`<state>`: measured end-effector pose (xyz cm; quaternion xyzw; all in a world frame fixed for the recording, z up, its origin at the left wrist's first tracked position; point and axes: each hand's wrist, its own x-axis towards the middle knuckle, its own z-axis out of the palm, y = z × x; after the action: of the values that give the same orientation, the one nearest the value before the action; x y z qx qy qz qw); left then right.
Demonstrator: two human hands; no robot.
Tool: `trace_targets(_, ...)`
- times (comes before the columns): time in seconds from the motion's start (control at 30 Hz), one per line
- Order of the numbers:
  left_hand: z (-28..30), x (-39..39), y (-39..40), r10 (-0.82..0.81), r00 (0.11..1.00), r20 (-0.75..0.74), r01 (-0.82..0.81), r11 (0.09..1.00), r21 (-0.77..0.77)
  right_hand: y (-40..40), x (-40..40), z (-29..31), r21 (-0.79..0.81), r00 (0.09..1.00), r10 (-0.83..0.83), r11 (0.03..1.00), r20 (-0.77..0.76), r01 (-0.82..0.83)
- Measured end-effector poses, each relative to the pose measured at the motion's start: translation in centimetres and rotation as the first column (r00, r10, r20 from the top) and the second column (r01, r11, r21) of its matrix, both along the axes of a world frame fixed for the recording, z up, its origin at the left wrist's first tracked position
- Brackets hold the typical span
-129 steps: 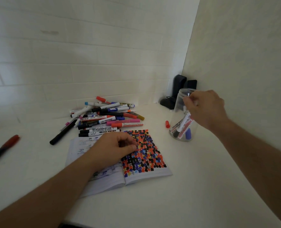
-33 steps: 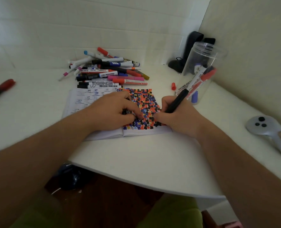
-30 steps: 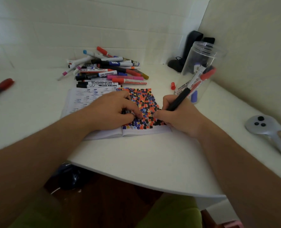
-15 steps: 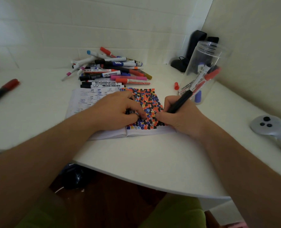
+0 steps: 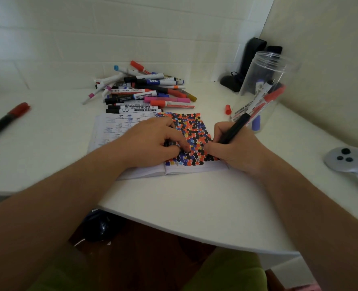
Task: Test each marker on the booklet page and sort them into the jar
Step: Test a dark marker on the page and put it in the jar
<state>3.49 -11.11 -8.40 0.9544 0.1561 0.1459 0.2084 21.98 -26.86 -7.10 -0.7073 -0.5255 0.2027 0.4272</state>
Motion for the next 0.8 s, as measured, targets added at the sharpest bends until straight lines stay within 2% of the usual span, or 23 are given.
trace_targets(0.4,-0.06,-0.22,0.02,-0.001,1.000,0.003,0.001,1.000,0.005,-0.02,0.18,0.14,0.002,1.000,0.018,1.000,-0.020,-0.017)
trace_targets(0.47,0.03,-0.36,0.05,0.005,0.999,0.049,-0.004,1.000,-0.028,-0.05,0.29,0.45,0.094,0.987,0.024,0.996,-0.161,-0.009)
trace_targets(0.57,0.25,-0.56,0.33,0.071,0.991,0.112,-0.052,0.984,-0.169,-0.33,0.64,0.83,0.231,0.890,0.128,0.973,-0.438,-0.026)
trace_targets(0.67,0.15,-0.55,0.52,0.100,0.986,0.132,-0.065,0.967,-0.247,-0.36,0.90,0.76,0.234,0.822,0.186,0.970,-0.539,-0.066)
trace_targets(0.73,0.18,-0.49,0.47,0.115,0.981,0.153,-0.085,0.978,-0.188,-0.28,0.81,0.64,0.194,0.781,0.194,0.976,-0.594,-0.095)
trace_targets(0.8,0.29,-0.48,0.36,0.120,0.977,0.176,-0.097,0.986,-0.136,-0.17,0.70,0.52,0.165,0.786,0.191,0.980,-0.588,-0.115)
